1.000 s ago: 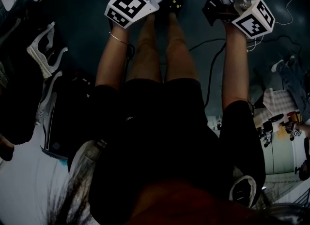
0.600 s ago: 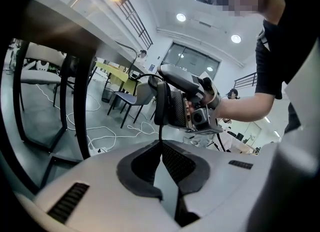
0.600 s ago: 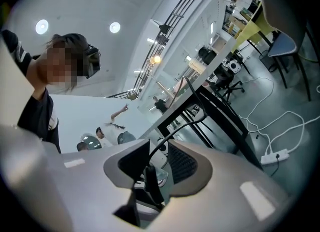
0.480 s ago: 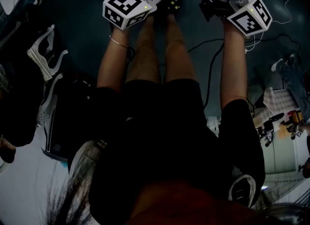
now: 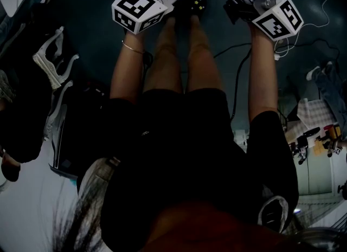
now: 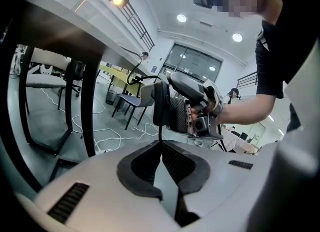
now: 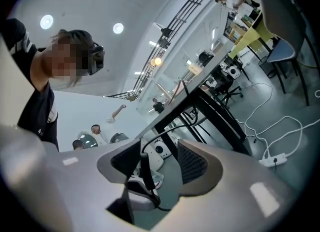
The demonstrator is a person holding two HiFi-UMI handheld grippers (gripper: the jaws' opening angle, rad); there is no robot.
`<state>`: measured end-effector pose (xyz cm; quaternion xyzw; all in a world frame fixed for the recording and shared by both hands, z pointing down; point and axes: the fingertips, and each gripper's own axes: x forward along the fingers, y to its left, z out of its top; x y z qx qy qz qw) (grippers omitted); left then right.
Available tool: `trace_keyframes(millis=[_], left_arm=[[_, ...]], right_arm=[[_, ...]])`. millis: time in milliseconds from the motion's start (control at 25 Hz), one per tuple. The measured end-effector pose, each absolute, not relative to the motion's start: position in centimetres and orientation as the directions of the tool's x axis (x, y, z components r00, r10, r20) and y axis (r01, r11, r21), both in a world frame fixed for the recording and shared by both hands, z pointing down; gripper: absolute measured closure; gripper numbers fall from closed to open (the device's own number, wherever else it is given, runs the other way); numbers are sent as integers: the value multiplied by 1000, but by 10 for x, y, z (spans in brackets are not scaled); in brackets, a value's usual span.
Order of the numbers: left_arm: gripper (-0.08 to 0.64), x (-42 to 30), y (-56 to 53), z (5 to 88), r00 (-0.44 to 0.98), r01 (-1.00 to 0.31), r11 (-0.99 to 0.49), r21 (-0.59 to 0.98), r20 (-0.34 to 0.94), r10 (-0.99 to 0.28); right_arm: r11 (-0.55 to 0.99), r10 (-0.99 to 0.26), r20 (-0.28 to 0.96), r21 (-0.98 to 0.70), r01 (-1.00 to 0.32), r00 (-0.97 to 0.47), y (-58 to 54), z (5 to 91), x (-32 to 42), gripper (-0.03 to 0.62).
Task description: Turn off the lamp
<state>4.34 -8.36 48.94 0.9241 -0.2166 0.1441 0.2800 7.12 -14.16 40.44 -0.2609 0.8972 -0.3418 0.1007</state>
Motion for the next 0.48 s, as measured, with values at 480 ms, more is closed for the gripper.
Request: trace_keyframes(millis=[480], left_arm=[[541,33,-83,480,849,-512,-743,431,383,-363]], right_arm=[[718,-364,39,-625,-307,-930,-109,418,36,393]])
